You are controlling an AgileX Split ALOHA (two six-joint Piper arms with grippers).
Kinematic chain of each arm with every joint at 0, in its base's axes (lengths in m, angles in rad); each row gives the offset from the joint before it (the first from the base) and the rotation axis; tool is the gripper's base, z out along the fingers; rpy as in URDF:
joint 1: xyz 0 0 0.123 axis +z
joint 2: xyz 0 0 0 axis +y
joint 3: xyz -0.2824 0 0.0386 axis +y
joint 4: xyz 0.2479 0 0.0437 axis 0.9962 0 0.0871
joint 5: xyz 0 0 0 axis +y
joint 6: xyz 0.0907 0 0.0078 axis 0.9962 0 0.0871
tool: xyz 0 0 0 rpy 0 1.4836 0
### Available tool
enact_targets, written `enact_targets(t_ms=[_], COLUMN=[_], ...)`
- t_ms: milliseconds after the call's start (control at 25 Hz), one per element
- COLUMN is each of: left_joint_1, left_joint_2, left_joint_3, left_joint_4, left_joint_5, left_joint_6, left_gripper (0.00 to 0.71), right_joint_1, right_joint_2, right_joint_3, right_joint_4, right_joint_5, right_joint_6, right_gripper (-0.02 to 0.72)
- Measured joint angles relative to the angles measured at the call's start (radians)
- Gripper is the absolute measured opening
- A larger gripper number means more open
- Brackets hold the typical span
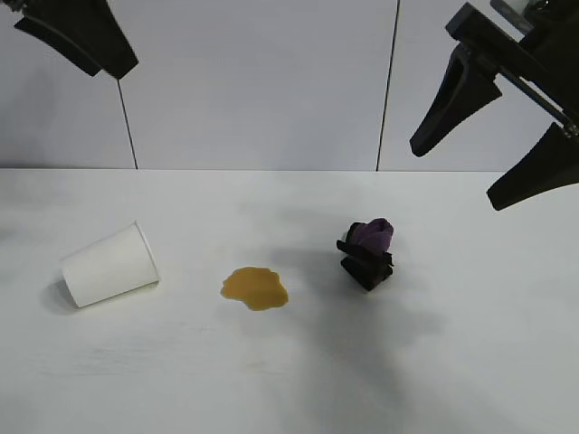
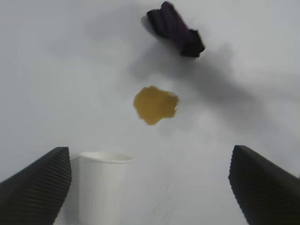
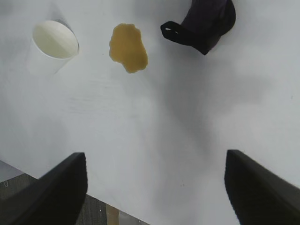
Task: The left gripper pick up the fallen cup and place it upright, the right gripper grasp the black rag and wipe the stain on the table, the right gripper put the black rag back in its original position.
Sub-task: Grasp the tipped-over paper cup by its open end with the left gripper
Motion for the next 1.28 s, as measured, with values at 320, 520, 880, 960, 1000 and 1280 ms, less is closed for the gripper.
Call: enact_targets(t_ms=[320, 520, 880, 960, 1000, 1280], left_joint_1=[-0.173, -0.212, -0.212, -0.212, -0.212, -0.212], left_joint_2=[0.004, 0.082, 0.244, 0.258, 0.264, 0.280], left_joint_3=[0.000, -0.004, -0.004, -0.004, -0.004, -0.005], left_joint_4=[0.354, 0.444, 0.488, 0.498, 0.501, 0.507], left_joint_5=[-0.026, -0.025, -0.027, -0.039, -0.044, -0.076], left_joint_6=[0.016, -0.093, -0.214, -0.238, -0.250, -0.323], left_gripper=[0.660, 0.660, 0.660, 0.660, 0.660, 0.660], right_joint_1=[0.000, 0.000, 0.000, 0.000, 0.000, 0.000], right_joint_2=[0.000, 0.000, 0.000, 0.000, 0.000, 0.000], right_joint_3=[0.000, 0.000, -0.004, -0.005, -0.005, -0.005], right_joint_4=[-0.002, -0.002, -0.002, -0.002, -0.002, -0.003], right_joint_5=[0.000, 0.000, 0.000, 0.000, 0.000, -0.001], right_joint_6=[-0.006, -0.015, -0.018, -0.018, -0.019, -0.019], right_gripper=[0.559, 0.559, 0.559, 0.559, 0.559, 0.559])
